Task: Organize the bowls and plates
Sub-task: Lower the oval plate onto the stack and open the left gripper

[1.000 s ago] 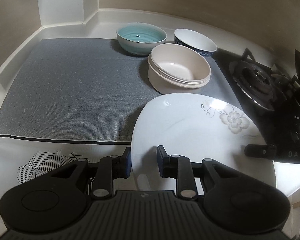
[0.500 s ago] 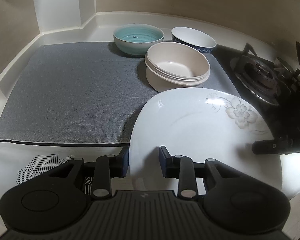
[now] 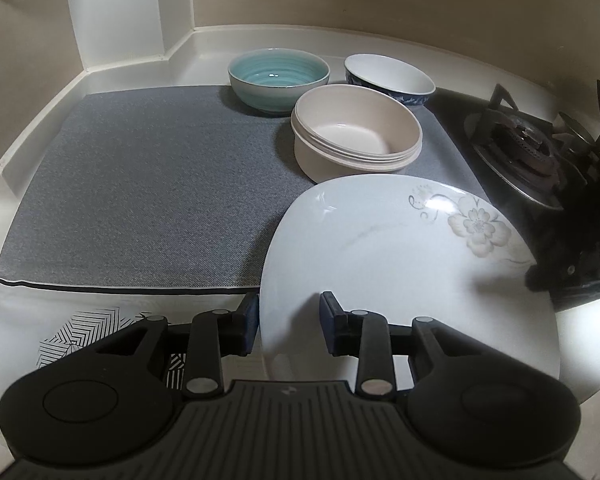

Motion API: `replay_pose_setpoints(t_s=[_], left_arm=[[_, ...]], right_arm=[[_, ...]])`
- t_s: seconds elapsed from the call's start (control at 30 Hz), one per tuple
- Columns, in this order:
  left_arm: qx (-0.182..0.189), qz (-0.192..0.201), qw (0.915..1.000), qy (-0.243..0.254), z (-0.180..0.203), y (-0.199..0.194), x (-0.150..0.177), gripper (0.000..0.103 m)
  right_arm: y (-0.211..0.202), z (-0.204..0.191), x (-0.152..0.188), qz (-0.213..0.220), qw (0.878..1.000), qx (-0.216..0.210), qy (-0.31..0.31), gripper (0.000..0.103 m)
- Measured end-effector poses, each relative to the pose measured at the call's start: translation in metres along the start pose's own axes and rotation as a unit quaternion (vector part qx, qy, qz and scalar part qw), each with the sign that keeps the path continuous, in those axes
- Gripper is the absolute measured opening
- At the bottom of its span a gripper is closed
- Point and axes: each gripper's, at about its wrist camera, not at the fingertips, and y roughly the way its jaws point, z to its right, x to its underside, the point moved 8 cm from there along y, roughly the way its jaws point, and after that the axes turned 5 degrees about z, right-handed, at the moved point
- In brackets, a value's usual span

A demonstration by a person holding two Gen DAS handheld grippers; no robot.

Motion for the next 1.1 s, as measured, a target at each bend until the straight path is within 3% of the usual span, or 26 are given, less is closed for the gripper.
replay_pose_setpoints(t_s=[0.5,0.57,0.63,0.8,1.1], left_arm=[[-0.01,-0.011,0.9998,-0.015,-0.002,-0.004,0.001,0.038],[-0.012,-0.009,0.9997,-0.018,-0.002,-0.006,0.0,0.04],[-0.013,-0.006,0.9996,-0.024,-0.003,-0.009,-0.001,0.052],[-0.002,0.006,0.9988,-0.049,-0.005,-0.019,-0.003,0.066],[-0.007,0.017,0.9954,-0.094,-0.009,-0.033,0.003,0.068]], right_arm=[[-0.004,0.003,0.0,0.02,0.997,0.021,-0.065,0.032],[-0.004,0.004,0.001,0.021,0.997,0.022,-0.07,0.032],[-0.005,0.004,0.001,0.023,0.997,0.018,-0.073,0.032],[-0.005,0.003,0.003,0.018,0.997,0.004,-0.08,0.032],[-0.002,0.005,0.006,0.001,0.997,-0.023,-0.077,0.032]])
